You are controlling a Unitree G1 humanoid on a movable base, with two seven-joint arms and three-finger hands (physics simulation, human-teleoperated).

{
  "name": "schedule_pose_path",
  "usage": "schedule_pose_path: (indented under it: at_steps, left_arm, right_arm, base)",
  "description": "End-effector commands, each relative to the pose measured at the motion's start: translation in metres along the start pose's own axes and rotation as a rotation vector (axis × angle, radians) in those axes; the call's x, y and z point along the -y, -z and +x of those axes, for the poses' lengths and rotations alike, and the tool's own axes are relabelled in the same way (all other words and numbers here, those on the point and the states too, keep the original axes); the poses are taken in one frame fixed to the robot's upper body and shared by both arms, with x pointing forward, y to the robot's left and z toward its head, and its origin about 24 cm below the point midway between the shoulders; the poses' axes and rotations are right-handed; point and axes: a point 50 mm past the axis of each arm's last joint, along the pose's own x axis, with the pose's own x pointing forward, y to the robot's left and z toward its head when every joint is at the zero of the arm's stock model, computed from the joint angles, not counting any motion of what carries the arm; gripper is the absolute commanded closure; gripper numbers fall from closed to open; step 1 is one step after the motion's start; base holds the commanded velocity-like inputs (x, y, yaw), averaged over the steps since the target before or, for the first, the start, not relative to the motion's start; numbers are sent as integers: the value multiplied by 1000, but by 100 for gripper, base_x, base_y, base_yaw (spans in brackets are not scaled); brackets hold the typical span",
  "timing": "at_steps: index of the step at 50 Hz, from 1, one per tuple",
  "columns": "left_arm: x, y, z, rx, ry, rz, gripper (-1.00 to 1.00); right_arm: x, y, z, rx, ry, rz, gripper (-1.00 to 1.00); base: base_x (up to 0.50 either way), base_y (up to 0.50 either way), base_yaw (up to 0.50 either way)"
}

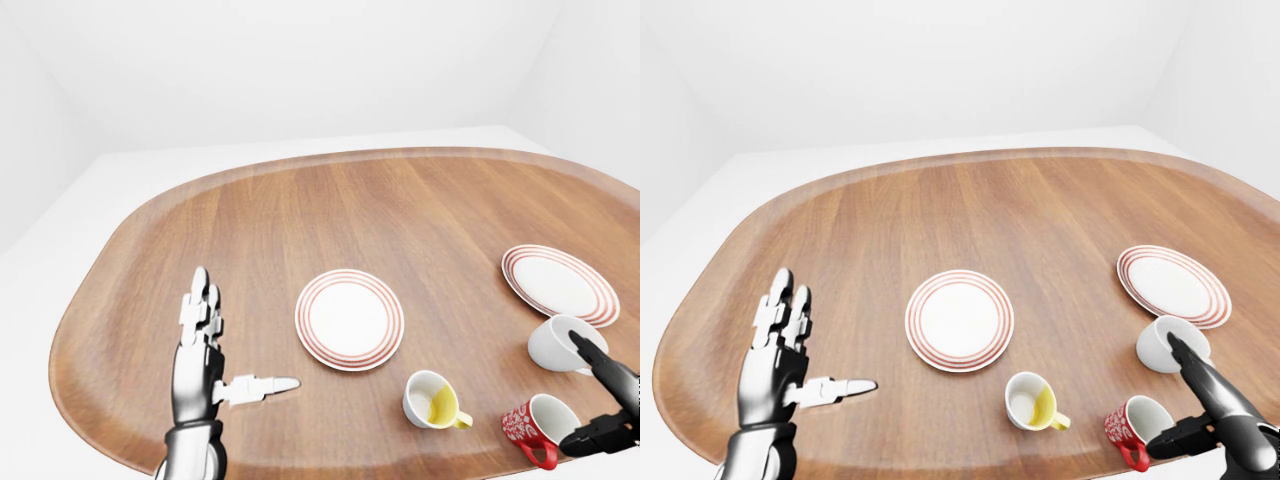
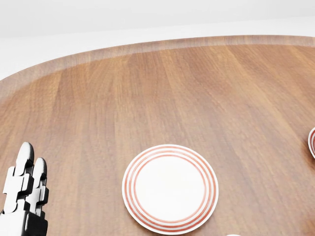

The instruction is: Put the red mug on the left plate.

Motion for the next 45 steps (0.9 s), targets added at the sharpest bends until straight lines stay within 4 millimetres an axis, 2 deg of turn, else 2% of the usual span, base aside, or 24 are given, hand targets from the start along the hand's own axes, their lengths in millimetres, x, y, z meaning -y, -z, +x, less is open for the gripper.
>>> schedule_pose_path:
  at_steps: [1,45]
  left_arm:
    - [0,0,0,1,1,0,-100]
    - [2,0,2,6,8,7,-100]
  right_arm:
    - [-9,1,11,-6,-67,10,-100]
    - [-34,17,27,-17,-228,61,-100]
  base:
    - [0,0,0]
    - [0,0,0]
